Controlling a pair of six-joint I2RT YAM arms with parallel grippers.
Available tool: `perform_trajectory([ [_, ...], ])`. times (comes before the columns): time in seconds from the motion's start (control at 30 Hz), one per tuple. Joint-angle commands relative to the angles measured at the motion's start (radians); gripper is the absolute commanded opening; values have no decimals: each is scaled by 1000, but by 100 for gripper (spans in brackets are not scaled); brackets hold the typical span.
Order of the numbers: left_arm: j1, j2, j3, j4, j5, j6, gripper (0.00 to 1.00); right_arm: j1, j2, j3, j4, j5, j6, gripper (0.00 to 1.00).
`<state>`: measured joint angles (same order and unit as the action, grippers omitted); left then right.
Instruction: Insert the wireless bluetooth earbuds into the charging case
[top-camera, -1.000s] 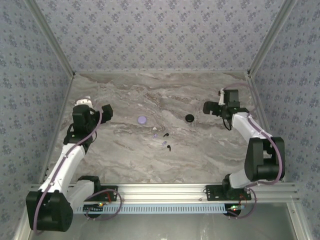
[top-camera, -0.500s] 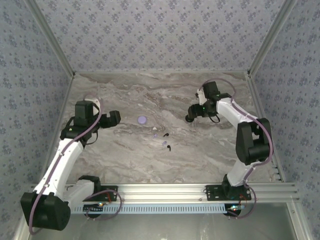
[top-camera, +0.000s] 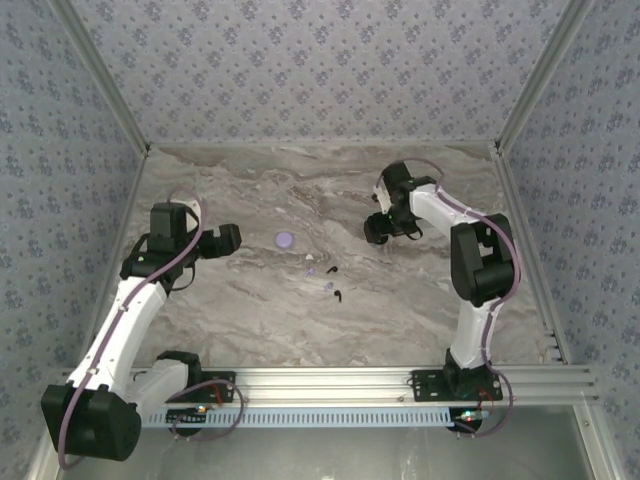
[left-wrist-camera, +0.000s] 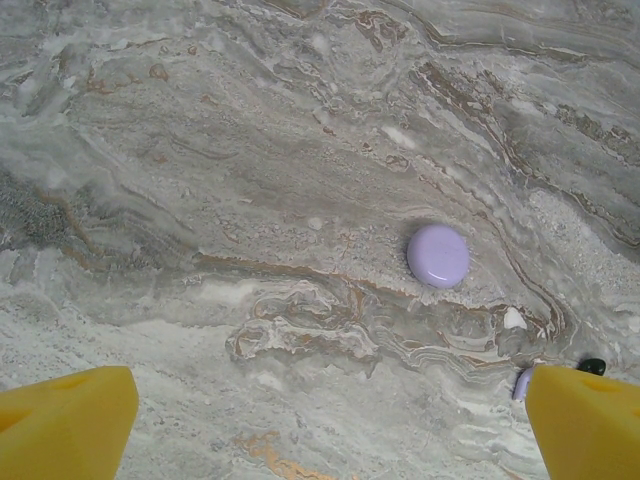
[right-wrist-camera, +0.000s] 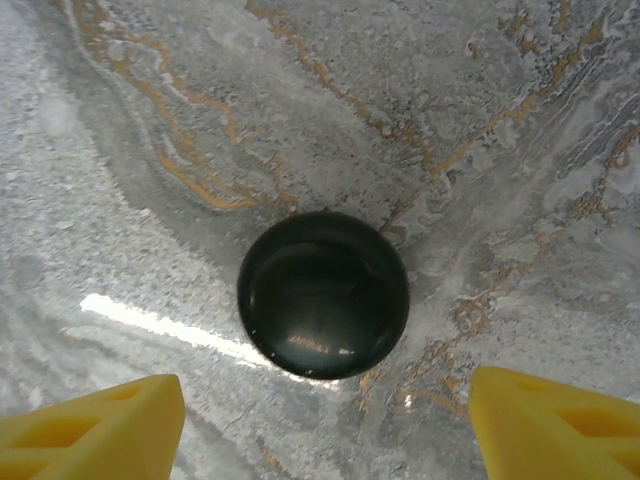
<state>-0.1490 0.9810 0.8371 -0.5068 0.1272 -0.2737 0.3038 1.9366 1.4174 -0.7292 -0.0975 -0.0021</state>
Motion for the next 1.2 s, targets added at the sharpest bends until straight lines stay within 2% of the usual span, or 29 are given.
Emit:
perform_trajectory([
  [0.0,-1,-2,24,-32,3,16,99,8,39,44,-51,20,-16,75],
  [0.47,-2,-7,27,-42,-12,18,99,17,145,130,-84,36,14,67],
  [0.73,-1,-7,25,-44,-18,19,99,32,163,133,-81,40,45,58],
  [1.0,-1,-5,26,-46,-17,17,99,52,168,139,-85,61,171,51],
  [1.17,-2,-6,26,-47,-17,16,99,79,169,148,-79,54,328,50],
])
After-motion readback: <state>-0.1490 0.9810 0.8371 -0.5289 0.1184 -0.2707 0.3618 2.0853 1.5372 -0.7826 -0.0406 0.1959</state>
